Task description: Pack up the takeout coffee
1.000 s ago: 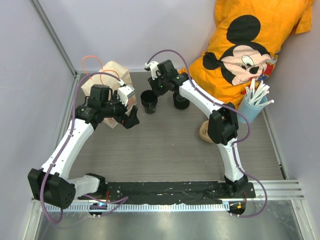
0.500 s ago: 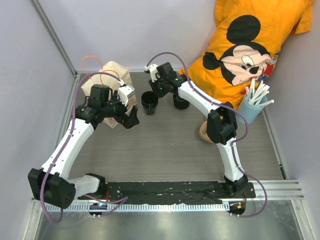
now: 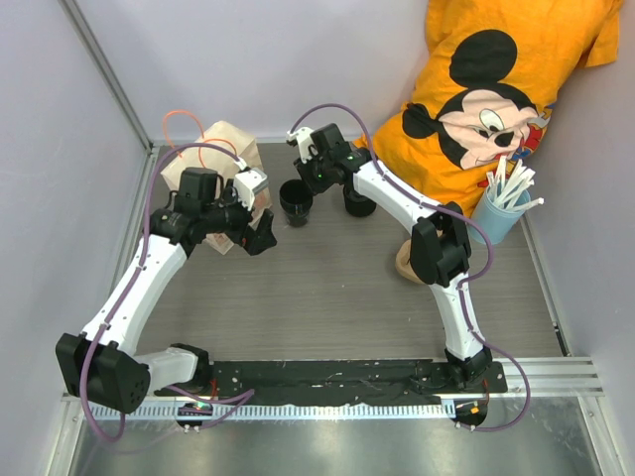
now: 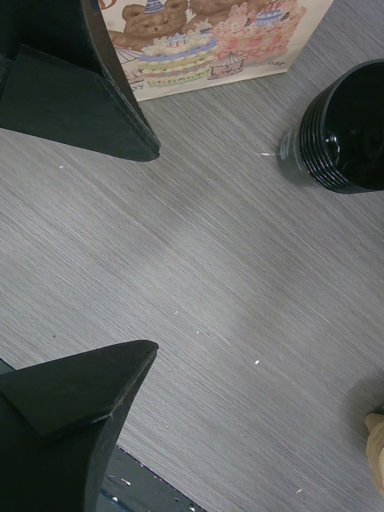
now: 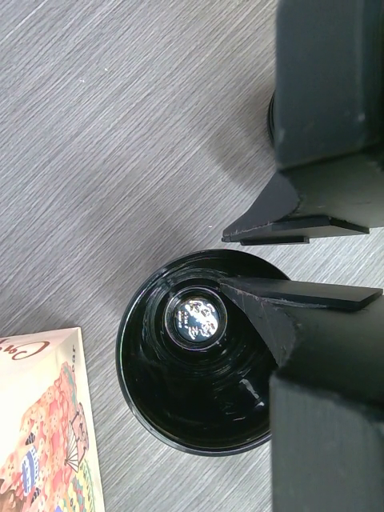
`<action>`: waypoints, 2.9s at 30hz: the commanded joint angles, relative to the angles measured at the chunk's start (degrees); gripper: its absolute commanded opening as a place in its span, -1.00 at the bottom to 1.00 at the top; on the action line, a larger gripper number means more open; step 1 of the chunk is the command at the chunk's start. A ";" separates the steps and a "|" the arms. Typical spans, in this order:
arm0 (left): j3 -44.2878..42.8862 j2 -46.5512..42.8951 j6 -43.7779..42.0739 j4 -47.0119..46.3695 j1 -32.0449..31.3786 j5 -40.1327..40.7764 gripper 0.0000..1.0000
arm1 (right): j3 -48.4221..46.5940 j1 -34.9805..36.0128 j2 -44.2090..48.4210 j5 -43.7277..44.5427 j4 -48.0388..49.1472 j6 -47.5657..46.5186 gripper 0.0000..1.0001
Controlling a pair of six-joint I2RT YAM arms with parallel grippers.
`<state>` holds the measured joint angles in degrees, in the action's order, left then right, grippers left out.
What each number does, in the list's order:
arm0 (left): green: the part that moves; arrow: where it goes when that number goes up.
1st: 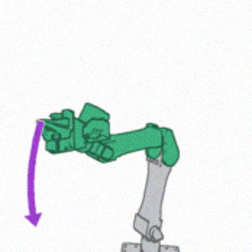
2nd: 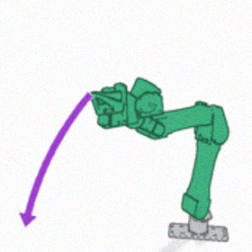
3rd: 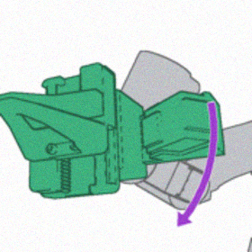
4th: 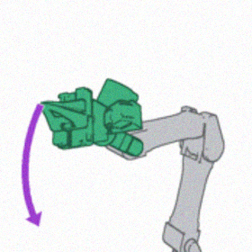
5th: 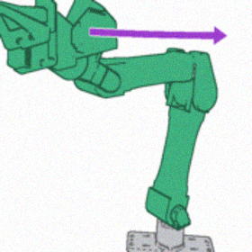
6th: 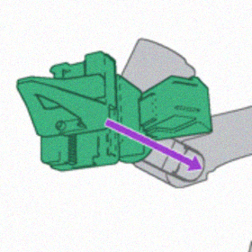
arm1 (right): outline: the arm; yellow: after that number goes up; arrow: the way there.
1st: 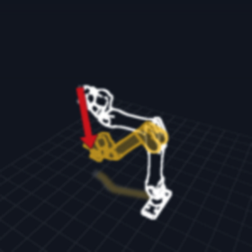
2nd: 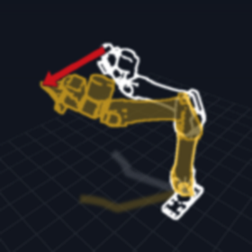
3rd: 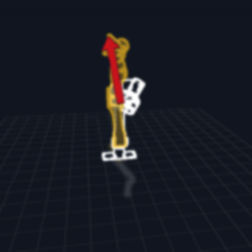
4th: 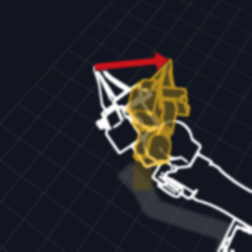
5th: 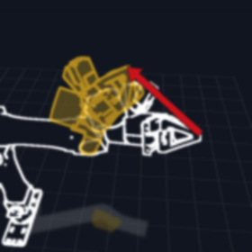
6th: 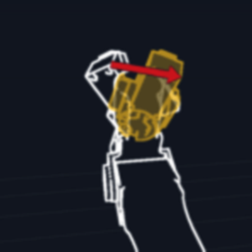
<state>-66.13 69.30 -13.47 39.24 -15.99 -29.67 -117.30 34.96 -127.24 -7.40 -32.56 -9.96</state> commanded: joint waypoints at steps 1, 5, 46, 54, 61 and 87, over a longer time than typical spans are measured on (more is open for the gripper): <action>0.21 0.05 0.56 -2.33 0.34 -1.53 0.99 | -1.80 0.46 3.84 1.16 2.15 -0.33 -0.42; 0.04 1.36 3.97 -5.13 0.34 -0.40 0.99 | -2.41 0.81 4.28 1.25 1.80 -0.33 -0.49; -18.77 30.37 18.84 -17.71 -2.82 16.93 0.09 | -1.53 1.43 5.86 0.11 1.27 4.24 -0.55; -19.74 31.95 19.19 -17.89 -3.00 17.10 -0.16 | -1.44 1.43 5.86 -0.07 1.27 4.51 -0.55; -20.18 33.18 19.27 -17.89 -3.26 17.72 -0.22 | -1.53 1.43 5.86 -0.60 1.27 4.77 -0.56; -20.18 32.48 19.19 -18.59 -3.35 19.21 -0.48 | -1.53 1.43 5.51 -0.69 1.27 4.77 -0.56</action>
<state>-84.09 103.11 5.67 23.33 -19.07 -10.90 -117.49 35.97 -125.49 -7.64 -32.58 -5.65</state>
